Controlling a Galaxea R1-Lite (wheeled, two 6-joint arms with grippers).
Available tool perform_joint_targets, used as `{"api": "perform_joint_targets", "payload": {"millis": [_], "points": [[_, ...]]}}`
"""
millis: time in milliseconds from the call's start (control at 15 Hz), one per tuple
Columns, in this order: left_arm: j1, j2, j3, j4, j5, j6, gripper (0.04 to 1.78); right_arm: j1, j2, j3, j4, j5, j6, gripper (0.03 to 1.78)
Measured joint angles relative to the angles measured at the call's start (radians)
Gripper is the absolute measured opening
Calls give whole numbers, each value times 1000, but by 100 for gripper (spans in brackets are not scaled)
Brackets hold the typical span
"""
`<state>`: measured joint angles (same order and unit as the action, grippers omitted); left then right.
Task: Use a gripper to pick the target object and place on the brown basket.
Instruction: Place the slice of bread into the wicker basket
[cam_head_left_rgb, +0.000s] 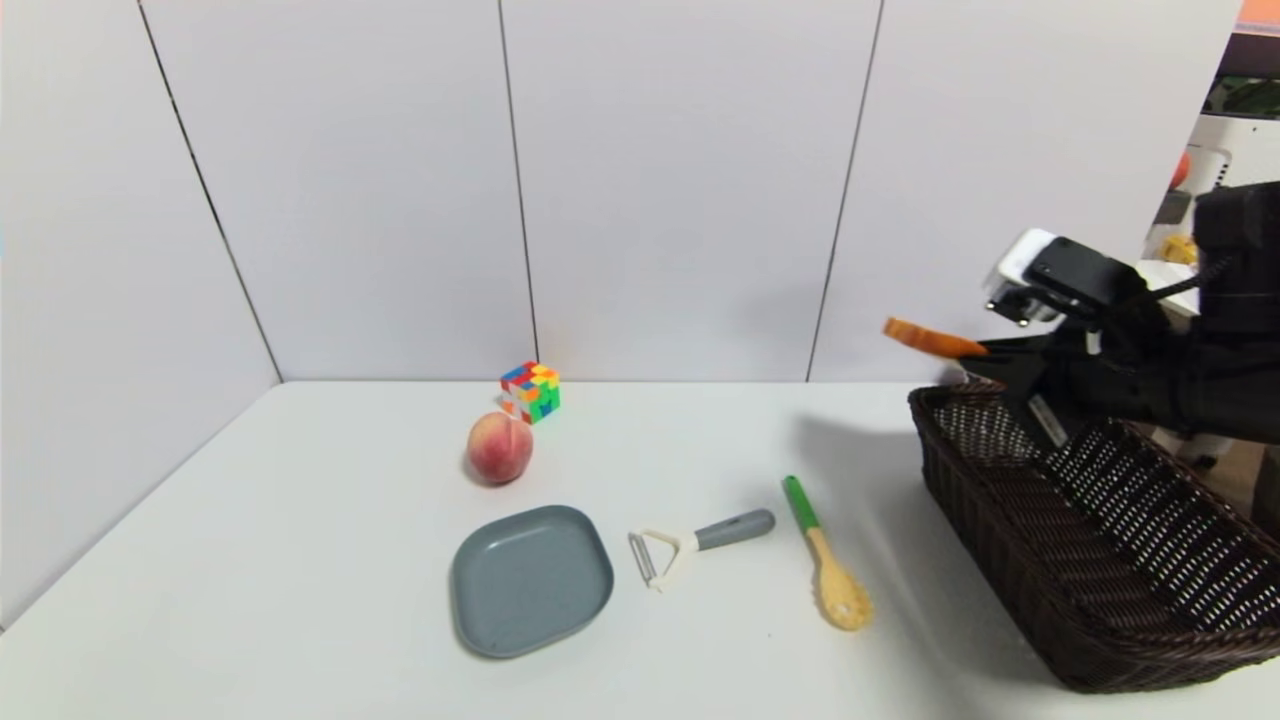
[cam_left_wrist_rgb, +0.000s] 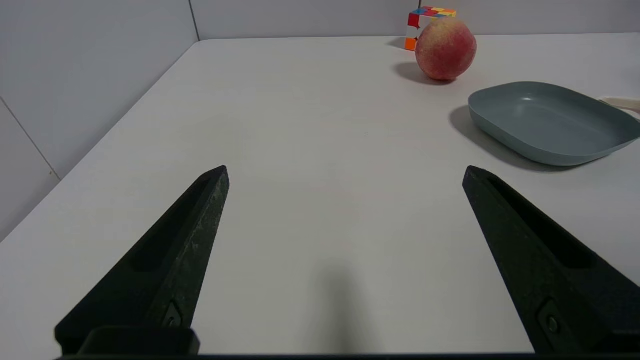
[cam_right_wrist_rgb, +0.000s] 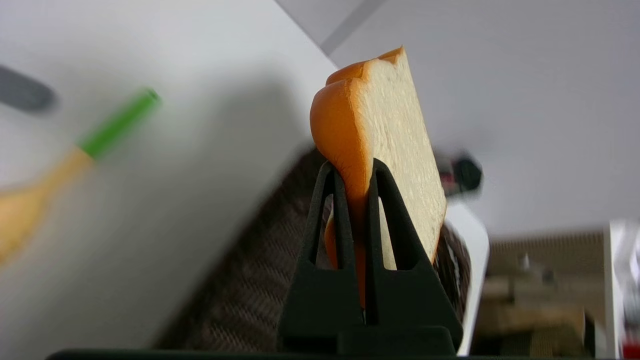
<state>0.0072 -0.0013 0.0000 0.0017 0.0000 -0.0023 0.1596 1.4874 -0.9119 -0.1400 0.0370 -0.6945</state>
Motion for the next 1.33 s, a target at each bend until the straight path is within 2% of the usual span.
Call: {"api": "perform_joint_targets", "payload": {"millis": [133, 200, 333, 467, 533, 733, 867, 1133, 1333], "points": [[0, 0, 0, 0, 0, 0, 169, -112, -49, 87, 4, -3, -4, 10], [0, 0, 0, 0, 0, 0, 169, -144, -65, 118, 5, -5, -4, 10], [0, 0, 0, 0, 0, 0, 169, -179, -85, 159, -1, -7, 0, 10], [0, 0, 0, 0, 0, 0, 169, -188, -93, 175, 6, -8, 2, 10], [0, 0, 0, 0, 0, 0, 169, -189, -95, 178, 6, -7, 1, 19], [0, 0, 0, 0, 0, 0, 169, -190, -99, 181, 7, -3, -1, 68], [0, 0, 0, 0, 0, 0, 169, -190, -105, 182, 18, -2, -4, 91], [0, 0, 0, 0, 0, 0, 169, -184, -163, 184, 101, -2, 17, 124], [0, 0, 0, 0, 0, 0, 169, -179, -277, 223, 196, -1, 93, 139]]}}
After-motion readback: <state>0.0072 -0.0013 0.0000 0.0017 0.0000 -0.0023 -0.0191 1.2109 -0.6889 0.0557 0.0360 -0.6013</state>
